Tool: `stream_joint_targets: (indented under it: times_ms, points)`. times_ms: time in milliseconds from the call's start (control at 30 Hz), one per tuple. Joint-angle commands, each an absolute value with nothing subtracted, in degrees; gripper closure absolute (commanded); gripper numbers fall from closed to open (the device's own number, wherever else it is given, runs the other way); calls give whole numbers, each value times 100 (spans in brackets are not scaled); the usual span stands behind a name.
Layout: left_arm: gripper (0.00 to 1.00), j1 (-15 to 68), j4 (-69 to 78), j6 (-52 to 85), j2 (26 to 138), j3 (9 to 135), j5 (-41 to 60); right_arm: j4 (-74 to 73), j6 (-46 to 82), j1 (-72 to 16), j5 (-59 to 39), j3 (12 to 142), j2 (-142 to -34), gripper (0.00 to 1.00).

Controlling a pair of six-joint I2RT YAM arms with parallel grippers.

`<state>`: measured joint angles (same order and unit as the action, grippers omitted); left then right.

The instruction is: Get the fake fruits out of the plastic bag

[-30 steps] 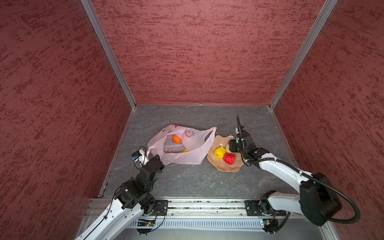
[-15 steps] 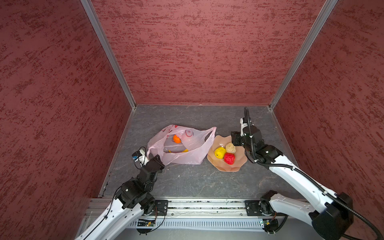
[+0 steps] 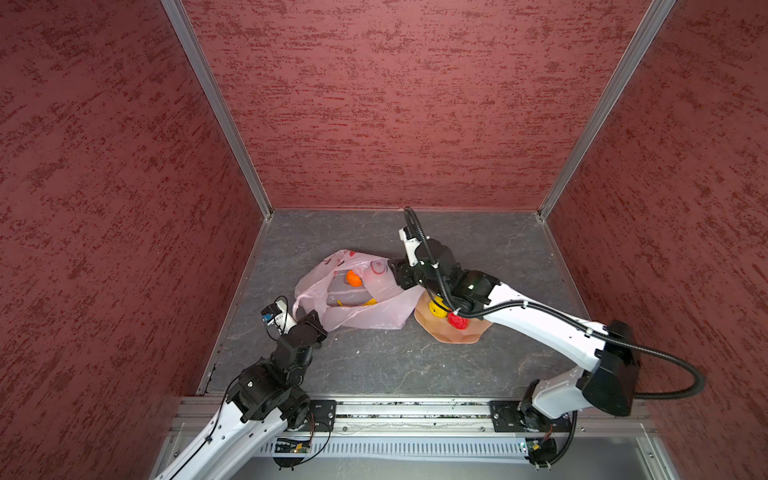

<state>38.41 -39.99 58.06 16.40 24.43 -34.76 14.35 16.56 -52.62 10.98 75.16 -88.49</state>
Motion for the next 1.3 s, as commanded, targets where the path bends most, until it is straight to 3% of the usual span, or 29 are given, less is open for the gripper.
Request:
stream_joint_targets:
  times_ms: [0,433,1267]
  points:
    - [82,3825,-4305,5750,1459,2461,-3575,860,1776,-5486,568,7885,-9406,43]
    - [82,3841,-5266,6052,1130,2491,-3656,317,2245,-5999,-408,8396,-11182,47]
    - [83,3839,-5940,6240,822,2965,-3923,-9,1835,-5986,29,9883,-12942,46]
